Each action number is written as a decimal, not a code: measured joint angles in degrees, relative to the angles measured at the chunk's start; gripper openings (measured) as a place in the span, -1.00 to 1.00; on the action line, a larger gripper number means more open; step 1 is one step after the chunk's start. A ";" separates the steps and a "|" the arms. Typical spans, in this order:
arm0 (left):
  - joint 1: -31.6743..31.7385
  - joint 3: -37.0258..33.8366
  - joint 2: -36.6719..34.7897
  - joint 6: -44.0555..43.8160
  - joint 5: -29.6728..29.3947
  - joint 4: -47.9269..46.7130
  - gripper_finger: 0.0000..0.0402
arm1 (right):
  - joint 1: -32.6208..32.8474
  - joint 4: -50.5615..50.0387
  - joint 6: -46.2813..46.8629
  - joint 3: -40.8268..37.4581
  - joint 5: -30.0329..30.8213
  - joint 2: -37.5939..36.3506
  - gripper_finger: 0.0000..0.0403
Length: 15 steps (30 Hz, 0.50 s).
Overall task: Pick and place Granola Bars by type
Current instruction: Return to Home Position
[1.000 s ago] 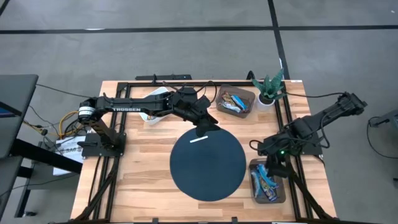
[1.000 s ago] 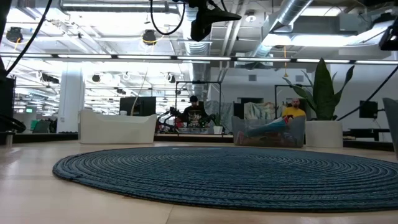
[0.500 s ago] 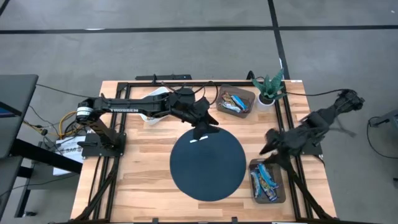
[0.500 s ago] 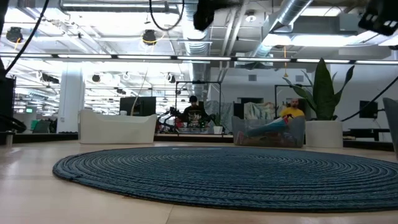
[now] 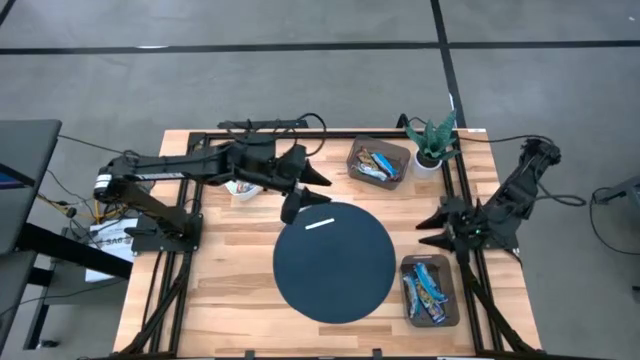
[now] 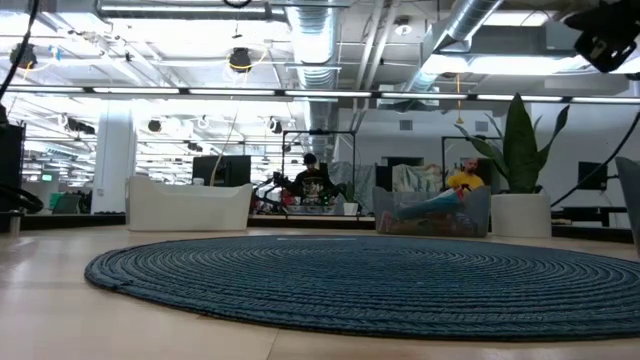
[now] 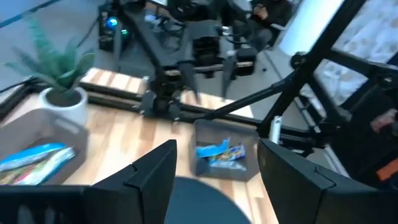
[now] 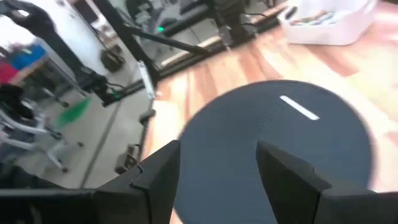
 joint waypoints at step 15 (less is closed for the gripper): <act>-0.57 -7.09 -2.12 -4.53 -0.85 1.66 0.08 | -6.45 40.15 -8.94 -19.79 -7.64 0.11 -0.09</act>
